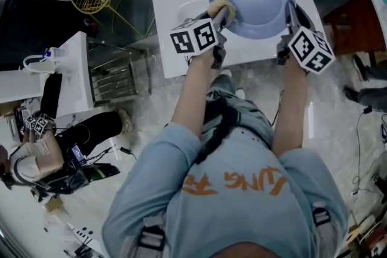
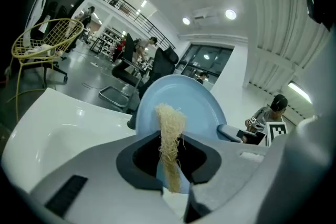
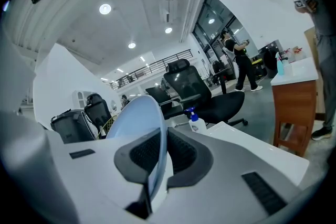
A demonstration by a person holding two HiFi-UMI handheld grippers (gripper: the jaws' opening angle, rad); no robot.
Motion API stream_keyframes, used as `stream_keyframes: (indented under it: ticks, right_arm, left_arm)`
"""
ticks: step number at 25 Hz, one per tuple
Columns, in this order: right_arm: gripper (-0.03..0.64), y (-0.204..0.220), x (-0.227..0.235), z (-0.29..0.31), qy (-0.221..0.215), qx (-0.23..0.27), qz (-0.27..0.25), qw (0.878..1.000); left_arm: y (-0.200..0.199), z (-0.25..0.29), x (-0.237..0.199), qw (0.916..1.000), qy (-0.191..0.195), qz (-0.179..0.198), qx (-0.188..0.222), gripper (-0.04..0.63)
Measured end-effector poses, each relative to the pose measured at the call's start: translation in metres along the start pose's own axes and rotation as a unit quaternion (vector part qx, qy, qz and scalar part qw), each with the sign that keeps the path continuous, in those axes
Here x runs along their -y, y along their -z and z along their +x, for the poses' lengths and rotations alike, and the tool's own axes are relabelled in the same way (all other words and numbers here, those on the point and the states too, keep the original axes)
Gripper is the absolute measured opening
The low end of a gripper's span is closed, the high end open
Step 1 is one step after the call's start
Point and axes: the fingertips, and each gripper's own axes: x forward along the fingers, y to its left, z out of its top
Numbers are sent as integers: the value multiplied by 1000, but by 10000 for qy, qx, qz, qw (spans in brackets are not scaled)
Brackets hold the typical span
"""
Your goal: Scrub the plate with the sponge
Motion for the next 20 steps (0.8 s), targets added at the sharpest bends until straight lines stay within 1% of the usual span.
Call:
stream_keyframes:
  ticks: [4,6,8,11,14,16,18,20]
  right_arm:
    - [20,1,2,-3,90,1,29,10000]
    - [20,2,5,-6,155,-3,42,9999]
    - [19,3,9,-10,238,8,49,9997]
    - [20,4,12,-14,337,20,13,9994]
    - [20,4,19,-22,476,44,-24,9989]
    - [21,4,25,-30,581,63,-27,9983]
    - [20,4,31,-37,668,79,-22,9977]
    - [20,6,36,-43,733,82,-12,9973]
  left_arm:
    - [0,-11,-16,9998,-187,-92,58,49]
    - [3,-11,-11,9998,-111,-157,51,49]
    - [8,-5,8,9998,166,-138,-46,49]
    - [20,9,48,9974,654,75,-300,49]
    - [33,22,93,9905,1289,45,-481,49]
    - [46,28,119,9847,1607,98,-672,49]
    - [61,33,139,9791,1831,130,-872,49]
    - [75,37,151,9753,1929,216,-1052,49]
